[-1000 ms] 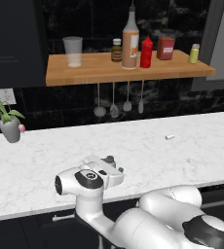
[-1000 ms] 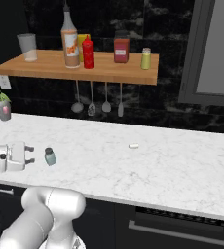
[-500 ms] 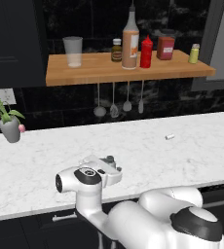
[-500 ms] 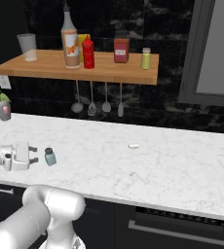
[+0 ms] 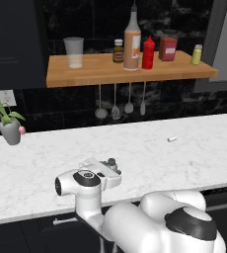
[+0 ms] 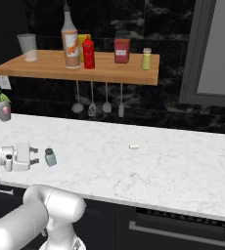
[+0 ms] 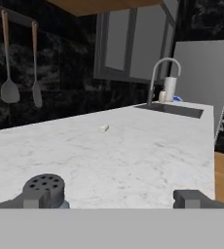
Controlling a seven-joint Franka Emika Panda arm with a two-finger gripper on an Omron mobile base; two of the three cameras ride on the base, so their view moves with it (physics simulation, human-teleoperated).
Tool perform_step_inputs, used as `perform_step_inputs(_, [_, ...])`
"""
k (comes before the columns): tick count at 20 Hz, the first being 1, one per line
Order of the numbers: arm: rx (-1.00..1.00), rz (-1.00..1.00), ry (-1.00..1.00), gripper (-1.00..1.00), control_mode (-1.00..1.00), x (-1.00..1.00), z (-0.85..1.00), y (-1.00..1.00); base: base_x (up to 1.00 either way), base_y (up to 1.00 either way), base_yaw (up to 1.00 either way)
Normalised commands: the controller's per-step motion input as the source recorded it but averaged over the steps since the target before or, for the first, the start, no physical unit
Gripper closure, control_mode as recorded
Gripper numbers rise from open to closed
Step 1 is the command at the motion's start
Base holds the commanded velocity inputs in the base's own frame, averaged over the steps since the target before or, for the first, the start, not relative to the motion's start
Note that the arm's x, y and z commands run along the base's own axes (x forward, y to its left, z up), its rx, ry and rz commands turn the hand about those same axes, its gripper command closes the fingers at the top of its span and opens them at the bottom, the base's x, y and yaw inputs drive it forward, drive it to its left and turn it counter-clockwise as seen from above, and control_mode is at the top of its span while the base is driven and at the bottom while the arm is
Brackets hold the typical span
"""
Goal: Put the shaker and condiment bottle from the counter next to their counterparts in the cabinet.
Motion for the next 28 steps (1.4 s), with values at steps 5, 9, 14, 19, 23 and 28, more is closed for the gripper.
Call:
perform_step_inputs(5, [0.0,0.0,0.0,-1.0,-1.0,0.07,-0.04,0.02,0.0,0.0,0.0])
perform_step_inputs(9, [0.0,0.0,0.0,-1.0,-1.0,0.15,-0.04,0.0,0.0,0.0,0.0])
perform_step_inputs(14, [0.0,0.0,0.0,-1.0,-1.0,0.2,-0.09,0.0,0.0,0.0,0.0])
perform_step_inputs(19, [0.0,0.0,0.0,-1.0,-1.0,0.22,-0.15,0.0,0.0,0.0,0.0])
perform_step_inputs(23, [0.0,0.0,0.0,-1.0,-1.0,0.14,-0.16,0.03,0.0,0.0,0.0])
perform_step_inputs(28, [0.0,0.0,0.0,-1.0,-1.0,0.06,-0.19,0.09,0.0,0.0,0.0])
